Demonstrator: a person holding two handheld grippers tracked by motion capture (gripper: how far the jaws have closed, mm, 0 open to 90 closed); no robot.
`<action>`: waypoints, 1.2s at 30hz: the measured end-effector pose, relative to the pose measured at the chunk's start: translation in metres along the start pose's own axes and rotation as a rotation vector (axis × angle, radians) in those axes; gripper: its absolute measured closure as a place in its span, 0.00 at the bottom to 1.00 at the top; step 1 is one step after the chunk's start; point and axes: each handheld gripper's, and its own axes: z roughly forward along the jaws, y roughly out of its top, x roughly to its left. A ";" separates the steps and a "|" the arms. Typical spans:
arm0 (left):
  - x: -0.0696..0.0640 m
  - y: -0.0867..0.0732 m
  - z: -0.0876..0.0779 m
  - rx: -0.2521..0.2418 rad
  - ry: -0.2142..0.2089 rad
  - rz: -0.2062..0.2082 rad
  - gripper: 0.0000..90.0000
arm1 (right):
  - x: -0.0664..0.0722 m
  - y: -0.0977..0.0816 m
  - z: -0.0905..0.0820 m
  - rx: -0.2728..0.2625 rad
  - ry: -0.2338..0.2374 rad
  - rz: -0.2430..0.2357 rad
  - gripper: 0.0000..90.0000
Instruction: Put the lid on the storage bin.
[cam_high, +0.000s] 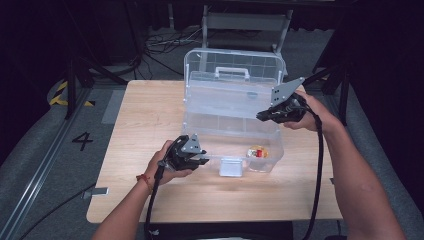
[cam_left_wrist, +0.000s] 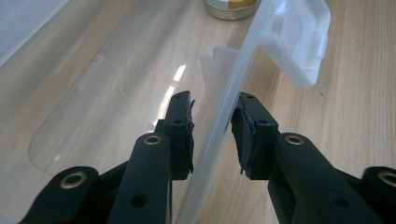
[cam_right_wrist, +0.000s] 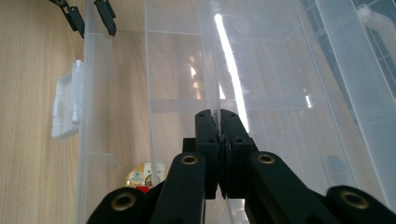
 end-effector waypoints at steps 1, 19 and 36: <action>0.000 0.000 0.000 0.001 0.001 0.003 0.77 | 0.001 0.000 0.000 0.003 -0.002 0.000 0.97; -0.003 0.000 0.001 0.009 0.030 0.022 0.74 | 0.013 -0.002 -0.001 0.013 -0.016 -0.004 0.96; -0.004 0.000 -0.005 -0.022 0.031 0.020 0.77 | 0.023 -0.004 0.000 0.020 -0.033 -0.018 0.95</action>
